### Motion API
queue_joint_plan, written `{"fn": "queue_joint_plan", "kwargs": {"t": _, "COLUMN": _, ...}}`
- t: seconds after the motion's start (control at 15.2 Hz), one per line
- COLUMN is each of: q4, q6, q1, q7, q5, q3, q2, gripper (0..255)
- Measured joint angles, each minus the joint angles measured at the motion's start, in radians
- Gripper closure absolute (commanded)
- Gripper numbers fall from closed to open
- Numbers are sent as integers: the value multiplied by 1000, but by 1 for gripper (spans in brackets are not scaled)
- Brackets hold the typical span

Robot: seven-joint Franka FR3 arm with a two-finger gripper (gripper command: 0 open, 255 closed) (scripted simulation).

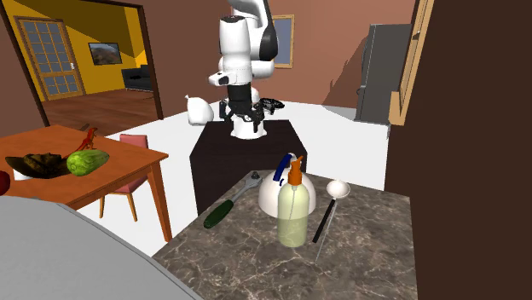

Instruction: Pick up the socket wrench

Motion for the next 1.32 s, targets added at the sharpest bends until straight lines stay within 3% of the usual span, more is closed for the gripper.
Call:
{"fn": "queue_joint_plan", "kwargs": {"t": 0.73, "q4": 145, "q6": 408, "q1": -17, "q7": 40, "q5": 68, "q3": -4, "q2": 509, "gripper": 0}}
{"fn": "queue_joint_plan", "kwargs": {"t": 0.92, "q4": 202, "q6": 475, "q1": -22, "q7": 51, "q5": 89, "q3": 2, "q2": 622, "gripper": 0}}
{"fn": "queue_joint_plan", "kwargs": {"t": 1.32, "q4": 235, "q6": 548, "q1": -39, "q7": 38, "q5": 107, "q3": 19, "q2": 725, "gripper": 0}}
